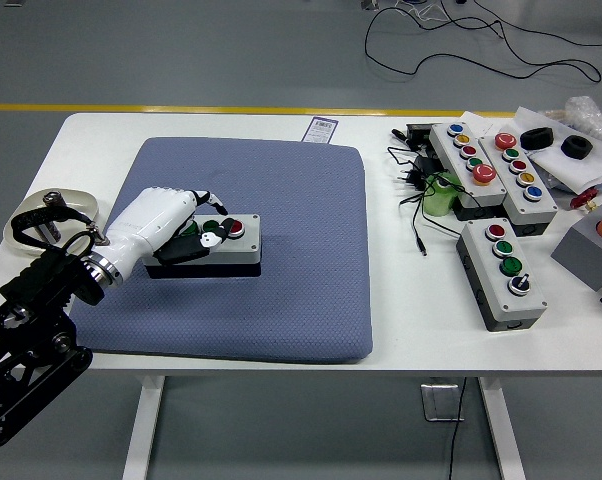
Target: Pick up the button,place it on the desk,press the button,press the button
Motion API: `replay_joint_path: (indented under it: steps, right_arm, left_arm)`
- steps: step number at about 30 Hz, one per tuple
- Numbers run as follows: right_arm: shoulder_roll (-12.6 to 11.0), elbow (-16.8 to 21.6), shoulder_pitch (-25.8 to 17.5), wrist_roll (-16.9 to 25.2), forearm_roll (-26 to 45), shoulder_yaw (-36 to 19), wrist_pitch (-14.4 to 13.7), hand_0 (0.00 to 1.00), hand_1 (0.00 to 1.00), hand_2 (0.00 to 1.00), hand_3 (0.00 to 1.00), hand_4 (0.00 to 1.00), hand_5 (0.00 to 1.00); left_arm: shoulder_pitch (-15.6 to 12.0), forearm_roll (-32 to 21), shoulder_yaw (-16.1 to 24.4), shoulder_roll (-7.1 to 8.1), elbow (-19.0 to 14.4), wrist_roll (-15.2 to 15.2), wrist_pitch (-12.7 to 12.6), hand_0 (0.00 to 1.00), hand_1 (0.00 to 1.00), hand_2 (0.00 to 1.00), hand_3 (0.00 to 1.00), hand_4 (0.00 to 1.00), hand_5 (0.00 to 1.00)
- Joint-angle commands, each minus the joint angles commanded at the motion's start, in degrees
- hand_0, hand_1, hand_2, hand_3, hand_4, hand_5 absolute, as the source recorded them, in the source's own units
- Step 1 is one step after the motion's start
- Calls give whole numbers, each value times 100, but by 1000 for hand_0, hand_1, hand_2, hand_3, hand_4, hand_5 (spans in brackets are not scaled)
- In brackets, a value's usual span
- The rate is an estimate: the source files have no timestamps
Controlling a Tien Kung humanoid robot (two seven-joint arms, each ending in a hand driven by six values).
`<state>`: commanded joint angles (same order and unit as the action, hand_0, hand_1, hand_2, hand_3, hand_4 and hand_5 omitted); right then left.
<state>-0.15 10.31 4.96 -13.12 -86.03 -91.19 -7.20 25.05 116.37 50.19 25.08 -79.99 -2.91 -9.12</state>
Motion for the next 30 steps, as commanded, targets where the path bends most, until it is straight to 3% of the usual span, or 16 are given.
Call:
replay_joint_path:
  steps: [17, 25, 30]
  right_arm:
    - [-3, 0, 20, 0, -6, 10, -3, 684, 689, 719, 604, 453, 296]
    - [-4, 0, 20, 2, -5, 10, -5, 685, 689, 719, 605, 452, 295]
    - [-3, 0, 19, 4, -3, 4, -3, 685, 689, 719, 605, 452, 295]
  left_arm:
    - [213, -44, -283, -164, 360, -116, 350, 2, 2, 2, 674, 588, 998]
    - [231, 88, -280, -184, 516, -346, 838, 2, 2, 2, 670, 598, 998]
    - [185, -27, -132, -236, 434, -338, 709, 2, 2, 2, 670, 598, 998]
